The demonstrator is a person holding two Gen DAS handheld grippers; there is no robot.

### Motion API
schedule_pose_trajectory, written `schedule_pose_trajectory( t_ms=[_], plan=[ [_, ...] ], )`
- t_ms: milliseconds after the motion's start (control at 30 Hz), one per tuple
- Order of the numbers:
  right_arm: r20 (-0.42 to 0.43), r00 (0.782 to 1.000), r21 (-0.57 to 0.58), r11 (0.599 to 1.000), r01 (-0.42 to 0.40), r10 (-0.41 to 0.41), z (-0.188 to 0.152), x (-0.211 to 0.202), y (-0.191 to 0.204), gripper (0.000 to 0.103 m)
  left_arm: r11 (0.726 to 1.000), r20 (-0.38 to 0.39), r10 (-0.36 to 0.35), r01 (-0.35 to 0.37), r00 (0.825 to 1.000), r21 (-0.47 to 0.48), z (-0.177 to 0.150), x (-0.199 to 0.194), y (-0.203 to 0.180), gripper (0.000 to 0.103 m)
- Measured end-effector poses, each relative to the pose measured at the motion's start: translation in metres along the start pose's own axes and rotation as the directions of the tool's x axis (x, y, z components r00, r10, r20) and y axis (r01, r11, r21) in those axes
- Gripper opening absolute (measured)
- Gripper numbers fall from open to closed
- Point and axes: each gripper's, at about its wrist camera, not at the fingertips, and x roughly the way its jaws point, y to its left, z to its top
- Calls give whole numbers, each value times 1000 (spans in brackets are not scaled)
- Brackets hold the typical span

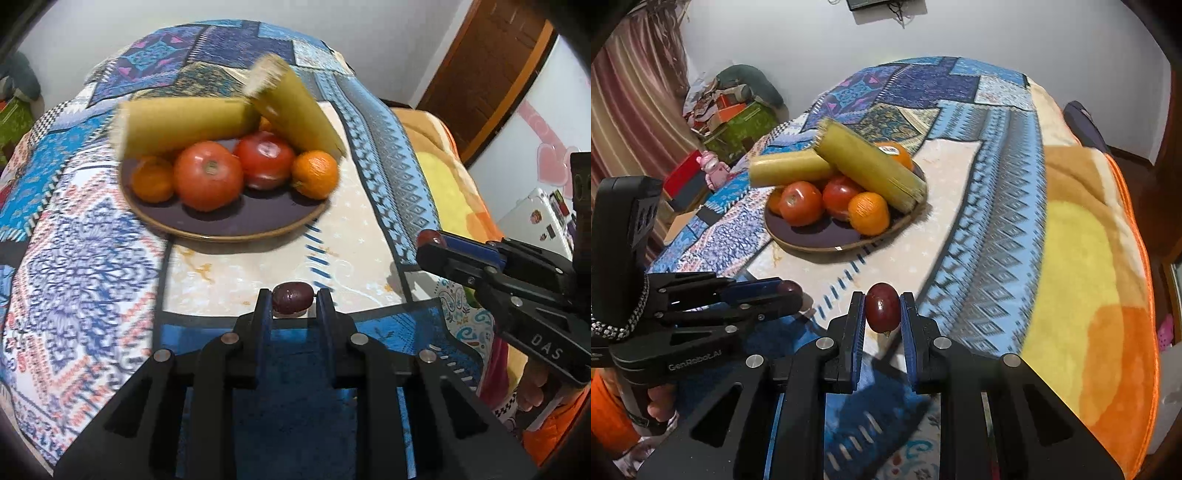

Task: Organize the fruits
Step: 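Grasp a dark red date with the right tool while the left tool grasps the other date, then lower both dates onto the plate and open both tools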

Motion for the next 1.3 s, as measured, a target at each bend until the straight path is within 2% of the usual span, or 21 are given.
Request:
schedule_pose_trajectory(
  t_ms=[233,433,833,1100,1233,1300],
  plan=[
    [9,999,-41,999,-31,31,20,16,23,17,999,61,33,-30,998,-45,9,-23,31,23],
    [2,999,-64,997,-44,44,32,35,38,17,997,87,57,-52,995,-60,19,-27,47,23],
    [-48,998,-52,997,-54,51,40,69,46,17,995,100,79,-73,992,-66,39,-15,67,23],
    [-74,996,-33,998,-57,54,40,80,44,17,994,90,74,-67,993,-85,40,-7,74,23],
    [-77,996,-29,998,-56,53,41,81,43,18,994,87,77,-69,993,-89,40,-6,74,29],
    [-80,996,-28,998,-53,51,41,82,43,18,993,86,79,-71,993,-96,39,-6,75,36]
  ],
)
